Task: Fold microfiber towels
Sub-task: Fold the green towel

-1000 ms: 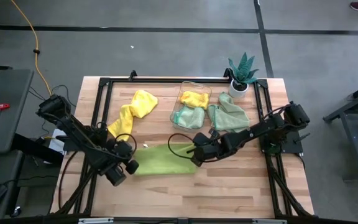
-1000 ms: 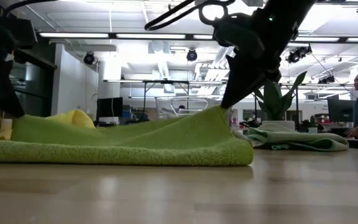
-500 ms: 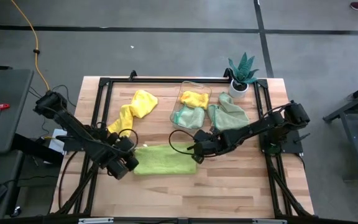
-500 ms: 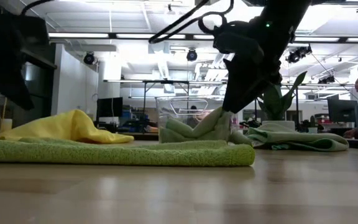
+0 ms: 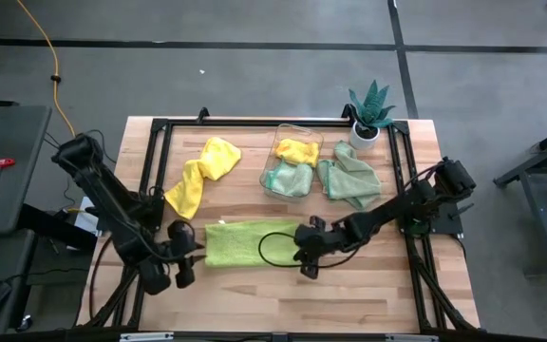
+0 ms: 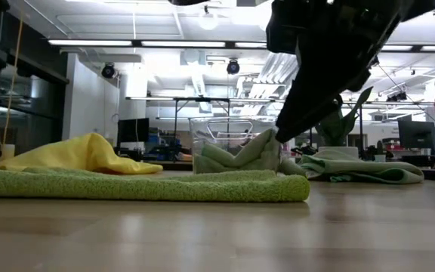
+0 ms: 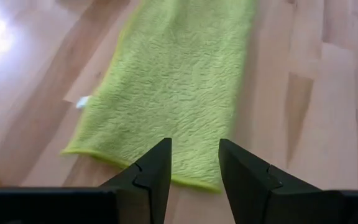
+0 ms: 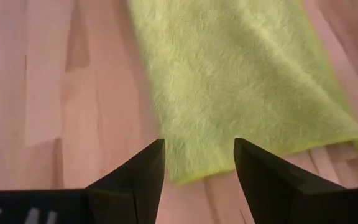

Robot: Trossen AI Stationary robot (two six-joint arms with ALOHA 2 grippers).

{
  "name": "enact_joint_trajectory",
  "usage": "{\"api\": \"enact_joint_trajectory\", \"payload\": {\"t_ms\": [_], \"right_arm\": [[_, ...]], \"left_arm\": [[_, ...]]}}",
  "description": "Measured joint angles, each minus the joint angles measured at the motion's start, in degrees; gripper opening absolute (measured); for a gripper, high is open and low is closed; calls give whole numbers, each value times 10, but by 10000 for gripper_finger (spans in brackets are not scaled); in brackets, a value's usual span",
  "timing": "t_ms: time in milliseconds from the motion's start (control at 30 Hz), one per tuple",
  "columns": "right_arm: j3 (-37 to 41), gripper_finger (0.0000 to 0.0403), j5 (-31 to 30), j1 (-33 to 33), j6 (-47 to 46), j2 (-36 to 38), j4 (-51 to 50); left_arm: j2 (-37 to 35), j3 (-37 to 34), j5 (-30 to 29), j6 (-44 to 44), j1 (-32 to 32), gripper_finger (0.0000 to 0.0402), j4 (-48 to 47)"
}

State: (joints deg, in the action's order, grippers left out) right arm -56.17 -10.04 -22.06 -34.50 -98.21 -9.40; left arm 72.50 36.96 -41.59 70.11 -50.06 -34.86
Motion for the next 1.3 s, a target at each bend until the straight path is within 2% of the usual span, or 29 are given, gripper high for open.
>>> {"api": "enact_joint_trajectory", "payload": {"t_ms": [133, 333, 567, 700, 833, 1000, 1300], "right_arm": [[7, 185, -24, 0, 14, 0, 24], [8, 185, 1, 0, 118, -10, 44], [8, 185, 27, -1, 127, -52, 64], [8, 183, 62, -4, 103, -68, 67], [7, 183, 95, -28, 95, -70, 29], [7, 183, 83, -55, 83, -68, 1], [-6, 183, 90, -66, 49, -67, -17]], "left_arm": [[56, -18, 3, -20, 5, 123, 75], [147, -18, 23, -131, 23, 118, 183], [218, -16, 79, -123, 39, 118, 263], [229, -15, 95, -101, 32, 117, 290], [228, -16, 96, -98, 19, 117, 302], [227, -16, 97, -108, 16, 117, 300], [198, -19, 137, -194, 15, 117, 289]]}}
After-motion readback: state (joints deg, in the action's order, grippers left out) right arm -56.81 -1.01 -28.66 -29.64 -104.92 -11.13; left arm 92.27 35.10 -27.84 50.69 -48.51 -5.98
